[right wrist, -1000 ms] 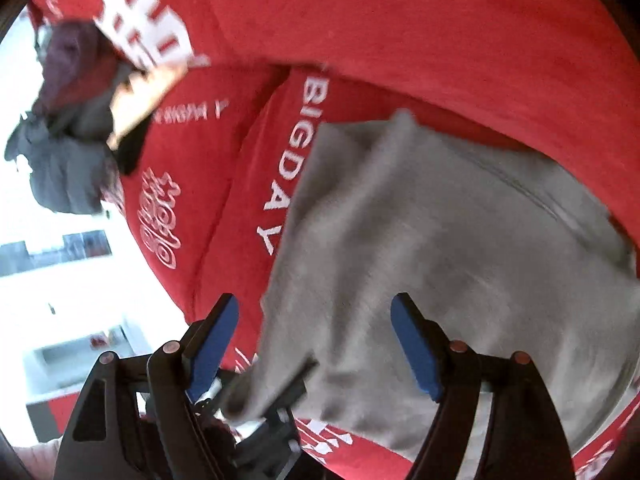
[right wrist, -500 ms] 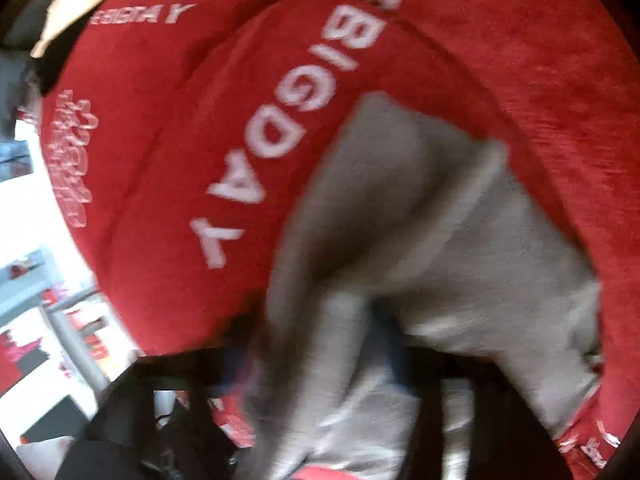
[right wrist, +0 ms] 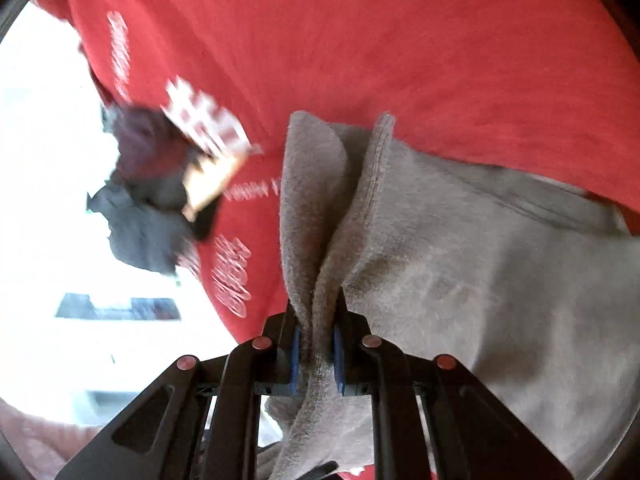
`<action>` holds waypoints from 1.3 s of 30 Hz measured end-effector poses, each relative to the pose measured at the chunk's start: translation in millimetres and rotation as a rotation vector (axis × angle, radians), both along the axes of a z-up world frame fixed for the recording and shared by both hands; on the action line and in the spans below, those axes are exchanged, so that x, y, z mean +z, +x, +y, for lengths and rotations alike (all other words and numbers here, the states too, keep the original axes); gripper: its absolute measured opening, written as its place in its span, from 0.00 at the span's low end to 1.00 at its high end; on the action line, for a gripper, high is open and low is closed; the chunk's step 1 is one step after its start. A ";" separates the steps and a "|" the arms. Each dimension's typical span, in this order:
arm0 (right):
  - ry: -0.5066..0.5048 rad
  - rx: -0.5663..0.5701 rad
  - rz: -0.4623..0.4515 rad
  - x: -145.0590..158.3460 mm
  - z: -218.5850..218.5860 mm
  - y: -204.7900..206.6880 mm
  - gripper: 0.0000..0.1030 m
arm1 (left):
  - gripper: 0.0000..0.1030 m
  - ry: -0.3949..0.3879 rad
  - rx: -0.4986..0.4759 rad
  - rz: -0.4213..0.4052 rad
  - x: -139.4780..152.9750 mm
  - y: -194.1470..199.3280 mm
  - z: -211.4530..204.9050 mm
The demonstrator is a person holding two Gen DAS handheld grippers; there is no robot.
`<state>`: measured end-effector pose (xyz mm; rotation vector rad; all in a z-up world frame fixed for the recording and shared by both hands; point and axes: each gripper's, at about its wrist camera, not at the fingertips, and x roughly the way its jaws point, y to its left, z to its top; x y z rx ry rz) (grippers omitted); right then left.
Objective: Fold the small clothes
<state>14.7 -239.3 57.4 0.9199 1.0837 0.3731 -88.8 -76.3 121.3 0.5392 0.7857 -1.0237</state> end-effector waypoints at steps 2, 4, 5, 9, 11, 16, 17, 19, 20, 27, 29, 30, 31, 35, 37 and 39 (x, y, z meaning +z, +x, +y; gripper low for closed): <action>0.028 -0.079 -0.040 6.4 -26.9 -28.4 0.14 | 0.13 -0.012 -0.057 -0.004 4.8 -16.6 -22.4; 0.052 -0.150 -0.068 12.5 -57.8 -59.4 0.14 | 0.13 -0.016 -0.113 -0.001 4.7 -32.5 -43.5; 0.057 -0.171 -0.075 15.3 -68.7 -67.0 0.14 | 0.13 -0.017 -0.140 0.003 3.6 -40.9 -55.3; 0.067 -0.289 -0.083 6.6 -106.5 -117.1 0.14 | 0.13 -0.006 -0.226 0.012 -10.9 -73.6 -96.2; 0.066 -0.350 -0.070 -2.5 -127.7 -139.3 0.14 | 0.13 0.006 -0.253 0.005 -21.2 -91.1 -109.8; 0.060 -0.442 0.032 -56.2 -165.8 -178.2 0.14 | 0.13 0.119 -0.308 0.024 -75.7 -118.7 -144.0; 0.060 -0.455 0.062 -70.2 -169.4 -182.4 0.14 | 0.13 0.134 -0.312 0.031 -83.2 -120.5 -147.1; 0.072 -0.477 0.116 -97.7 -179.3 -191.5 0.14 | 0.13 0.171 -0.320 0.048 -100.1 -126.0 -154.2; 0.076 -0.485 0.141 -109.6 -181.0 -193.9 0.14 | 0.13 0.182 -0.322 0.052 -105.9 -130.2 -155.1; 0.080 -0.501 0.165 -128.7 -179.6 -197.6 0.15 | 0.14 0.198 -0.323 0.060 -110.7 -132.6 -162.3; 0.064 -0.494 0.183 -124.8 -182.2 -200.0 0.15 | 0.19 0.209 -0.304 0.058 -104.2 -131.6 -161.2; 0.053 -0.490 0.191 -122.2 -182.5 -200.1 0.16 | 0.38 0.218 -0.289 0.055 -99.1 -121.0 -156.4; 0.041 -0.489 0.202 -118.8 -182.5 -200.3 0.19 | 0.60 0.229 -0.272 0.042 -98.3 -117.1 -154.6; 0.021 -0.520 0.245 -109.2 -176.7 -207.0 0.20 | 0.66 0.206 -0.257 0.036 -78.0 -116.7 -131.7; 0.006 -0.544 0.253 -99.3 -168.6 -211.3 0.23 | 0.66 0.209 -0.257 0.055 -70.4 -114.0 -119.3; -0.005 -0.565 0.264 -93.2 -164.0 -222.0 0.37 | 0.66 0.206 -0.235 0.056 -62.5 -106.9 -107.7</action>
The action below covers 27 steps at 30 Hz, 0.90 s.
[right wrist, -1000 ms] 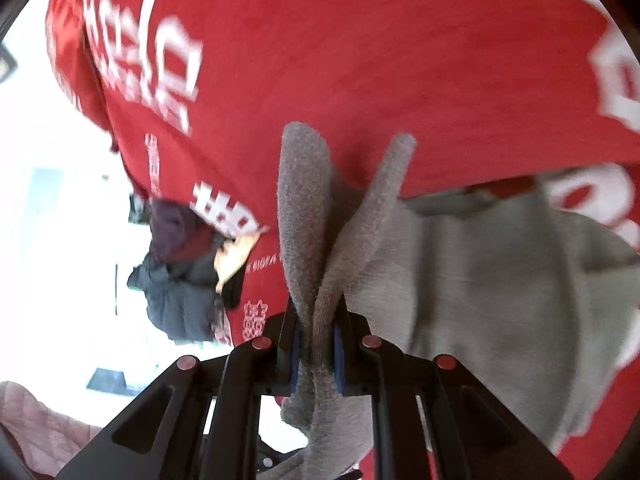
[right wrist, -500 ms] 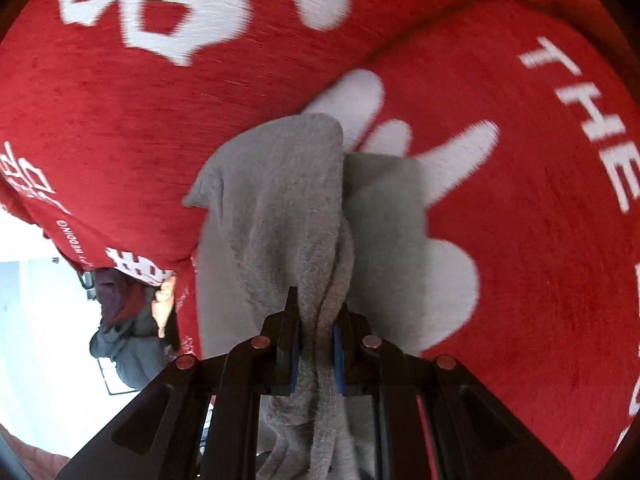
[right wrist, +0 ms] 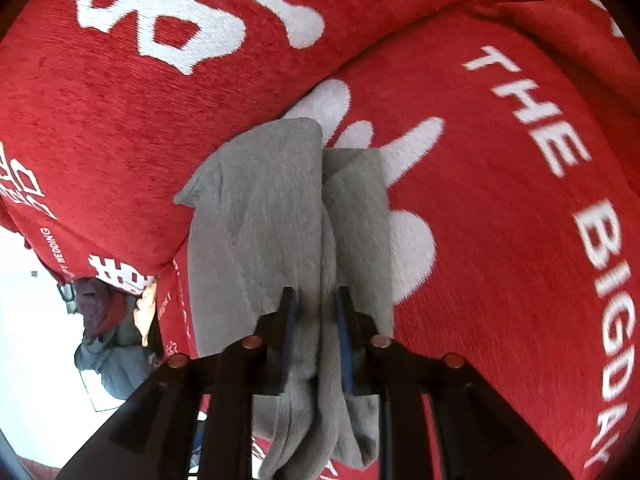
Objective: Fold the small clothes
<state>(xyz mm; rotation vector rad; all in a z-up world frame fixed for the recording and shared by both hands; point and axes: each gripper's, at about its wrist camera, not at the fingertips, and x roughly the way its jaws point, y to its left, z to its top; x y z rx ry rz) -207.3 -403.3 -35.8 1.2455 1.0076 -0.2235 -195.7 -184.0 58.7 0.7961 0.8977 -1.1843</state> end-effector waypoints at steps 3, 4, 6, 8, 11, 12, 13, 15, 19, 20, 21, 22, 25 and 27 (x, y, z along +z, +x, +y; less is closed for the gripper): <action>0.012 -0.028 -0.016 9.3 9.6 -16.9 0.47 | 0.67 -0.007 0.095 -0.031 9.6 28.1 16.5; 0.021 -0.033 -0.022 10.8 10.7 -22.6 0.47 | 0.67 -0.005 0.126 -0.024 10.1 39.4 18.9; 0.031 -0.037 -0.024 11.5 16.9 -34.1 0.49 | 0.67 0.019 0.215 0.023 -1.5 69.8 25.5; 0.017 -0.029 0.011 8.4 27.2 -41.3 0.50 | 0.66 0.072 0.310 0.102 -16.8 106.0 31.1; 0.047 -0.042 0.024 0.0 37.8 -55.4 0.50 | 0.66 0.118 0.439 0.313 -45.9 145.5 43.6; 0.067 -0.048 0.018 -2.7 42.8 -59.5 0.50 | 0.67 0.140 0.459 0.398 -58.8 155.1 46.7; 0.078 -0.049 0.015 -4.6 46.3 -61.6 0.50 | 0.67 0.148 0.473 0.449 -66.0 157.3 50.5; 0.109 -0.041 0.006 -8.1 53.6 -64.8 0.50 | 0.67 0.142 0.507 0.589 -81.3 167.9 56.9; 0.136 -0.028 0.005 -11.8 60.1 -59.1 0.19 | 0.60 0.137 0.489 0.620 -84.6 169.7 56.0; 0.122 -0.018 0.013 -9.2 60.5 -57.3 0.12 | 0.55 0.127 0.447 0.589 -77.4 164.0 54.1; 0.108 -0.011 0.015 -4.5 60.6 -55.8 0.12 | 0.53 0.132 0.420 0.565 -73.4 159.6 52.6; 0.093 -0.001 0.002 2.9 62.6 -55.1 0.12 | 0.53 0.138 0.404 0.540 -71.3 157.0 51.4; 0.096 -0.012 0.009 10.4 74.3 -64.5 0.11 | 0.53 0.171 0.362 0.475 -71.3 143.6 53.9; 0.110 -0.012 0.058 -2.2 84.4 -70.3 0.11 | 0.53 0.201 0.373 0.469 -78.5 139.9 56.0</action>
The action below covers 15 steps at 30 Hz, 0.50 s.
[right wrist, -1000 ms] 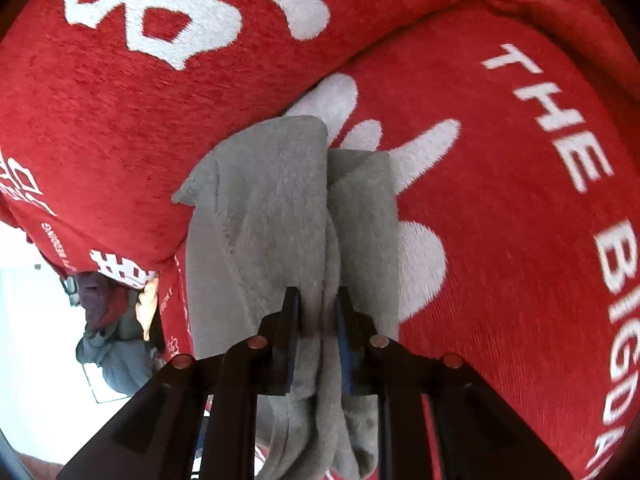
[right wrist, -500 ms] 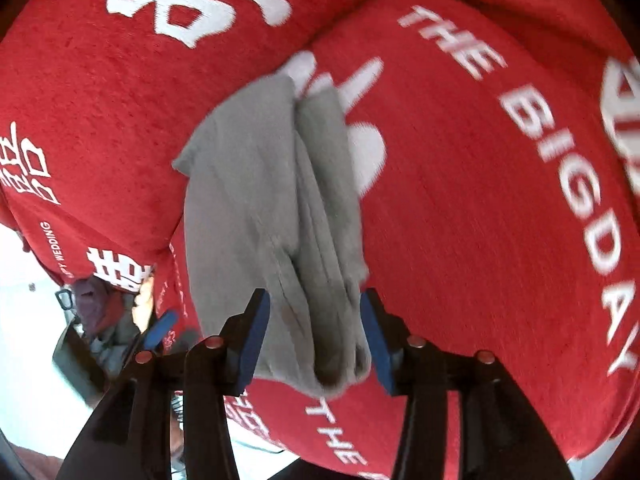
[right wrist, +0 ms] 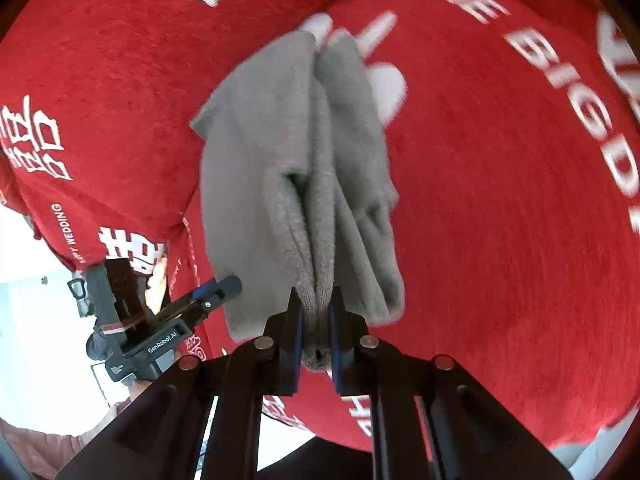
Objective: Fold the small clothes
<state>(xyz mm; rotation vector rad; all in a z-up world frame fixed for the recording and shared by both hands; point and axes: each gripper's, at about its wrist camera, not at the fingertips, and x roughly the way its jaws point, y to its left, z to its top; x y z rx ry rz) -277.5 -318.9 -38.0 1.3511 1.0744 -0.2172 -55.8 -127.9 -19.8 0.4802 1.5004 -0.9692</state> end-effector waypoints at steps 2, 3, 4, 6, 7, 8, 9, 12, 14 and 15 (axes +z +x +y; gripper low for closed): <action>0.009 0.009 0.049 -14.8 7.5 -2.1 0.11 | 0.54 0.011 0.020 0.007 -3.3 2.3 1.6; 0.021 0.005 0.056 -19.7 9.2 -3.0 0.11 | 0.57 0.011 0.029 0.003 -2.4 1.6 2.9; 0.030 -0.007 0.048 -21.1 8.6 -3.3 0.12 | 0.62 0.012 0.039 -0.008 -0.3 3.4 3.5; 0.018 -0.035 0.028 -14.8 3.3 -2.8 0.16 | 0.63 0.008 0.053 -0.035 7.0 5.5 7.6; 0.000 -0.048 0.031 -10.5 0.0 -4.3 0.17 | 0.63 0.006 0.054 -0.045 9.3 5.9 8.0; -0.026 -0.064 0.027 -3.1 -5.3 -5.8 0.18 | 0.63 0.009 0.060 -0.060 13.2 7.7 7.8; -0.052 -0.081 0.018 4.0 -11.7 -7.5 0.18 | 0.63 0.010 0.066 -0.068 15.9 9.8 7.3; -0.096 -0.146 -0.044 23.4 -39.5 -5.9 0.47 | 0.63 0.005 0.101 -0.088 21.3 18.9 6.2; -0.119 -0.156 -0.059 27.7 -56.0 6.9 0.61 | 0.63 0.001 0.123 -0.103 22.5 25.2 4.9; -0.123 -0.149 -0.068 27.0 -62.4 16.2 0.61 | 0.63 0.005 0.133 -0.108 22.1 27.9 4.9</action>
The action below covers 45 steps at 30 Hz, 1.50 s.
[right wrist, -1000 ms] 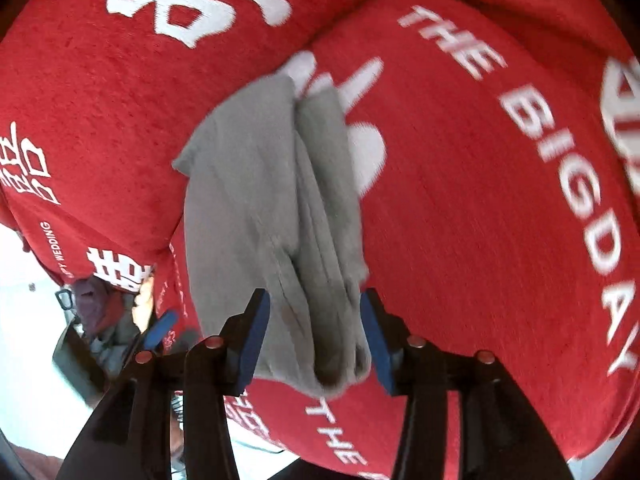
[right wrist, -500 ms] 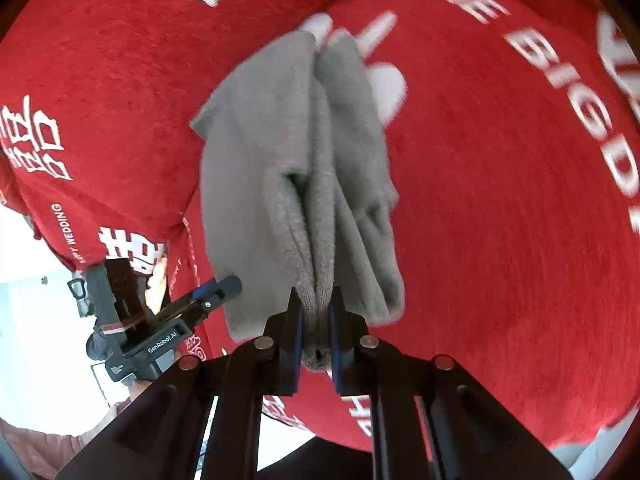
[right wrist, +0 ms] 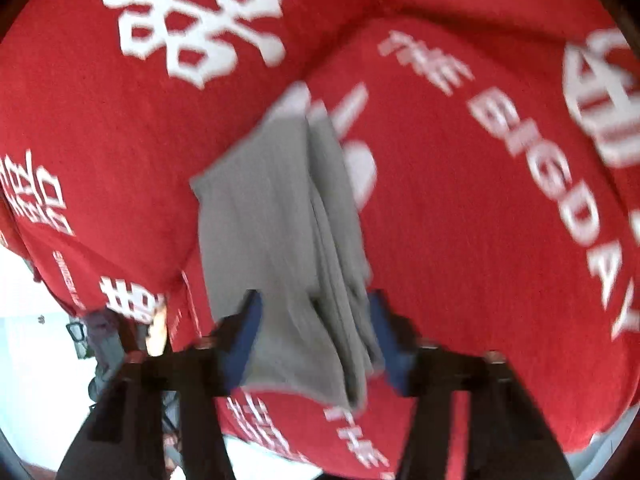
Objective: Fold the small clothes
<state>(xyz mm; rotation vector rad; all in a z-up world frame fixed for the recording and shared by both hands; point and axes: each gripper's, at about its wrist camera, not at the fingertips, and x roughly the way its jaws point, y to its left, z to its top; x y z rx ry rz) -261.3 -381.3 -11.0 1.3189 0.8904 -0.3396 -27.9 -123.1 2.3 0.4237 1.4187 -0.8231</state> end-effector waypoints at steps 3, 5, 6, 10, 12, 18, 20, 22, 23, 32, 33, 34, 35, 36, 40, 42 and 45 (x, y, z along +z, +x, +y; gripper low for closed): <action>-0.013 0.037 0.000 -14.8 -15.9 36.7 0.61 | 0.84 0.011 0.027 -0.011 -2.7 5.9 0.2; 0.023 0.070 0.026 -36.2 -21.3 58.1 0.60 | 0.84 0.010 0.025 -0.060 -0.1 5.8 -0.1; 0.039 0.088 0.048 -45.0 -20.7 67.5 0.45 | 0.84 0.018 0.019 -0.073 0.6 5.7 -0.3; -0.049 0.192 0.063 -29.7 -13.3 89.9 0.17 | 0.84 0.009 0.024 -0.097 5.8 6.0 -3.1; -0.114 0.245 0.080 -15.6 -10.9 93.5 0.17 | 0.84 0.007 0.015 -0.105 5.1 5.6 -7.4; -0.151 0.280 0.215 -44.0 -19.4 91.2 0.18 | 0.99 0.033 -0.009 -0.107 -10.2 -0.9 -24.1; -0.133 0.260 0.199 -53.0 -21.5 89.1 0.17 | 0.99 0.036 -0.013 -0.104 -13.0 -2.5 -25.6; -0.116 0.236 0.184 -51.8 -22.1 82.5 0.17 | 0.99 0.041 -0.010 -0.094 -15.2 -2.0 -25.3; -0.110 0.233 0.180 -49.2 -20.7 80.7 0.18 | 0.99 0.044 -0.008 -0.087 -15.8 -1.0 -24.7; -0.072 0.169 0.152 -28.5 -15.0 33.6 0.51 | 0.99 0.053 -0.019 -0.073 -16.9 1.9 -24.2; -0.068 0.169 0.156 -28.2 -13.7 29.3 0.51 | 0.99 0.054 -0.018 -0.074 -17.9 1.2 -24.7; -0.064 0.169 0.160 -28.6 -12.0 24.8 0.51 | 0.99 0.057 -0.019 -0.072 -18.7 0.9 -25.1; -0.061 0.164 0.163 -28.8 -11.1 20.3 0.51 | 0.99 0.059 -0.018 -0.067 -19.7 -0.3 -26.2; -0.056 0.157 0.164 -29.7 -9.5 18.0 0.51 | 0.99 0.060 -0.018 -0.063 -20.3 -0.8 -25.7; -0.025 0.118 0.154 -32.3 -8.9 7.5 0.60 | 0.99 0.069 -0.020 -0.053 -22.3 -2.6 -27.4; -0.019 0.118 0.153 -33.3 -8.9 6.1 0.60 | 0.99 0.070 -0.020 -0.048 -23.2 -2.6 -28.0; -0.023 0.128 0.151 -31.7 -9.1 5.9 0.63 | 0.99 0.068 -0.017 -0.037 -24.6 -2.1 -28.5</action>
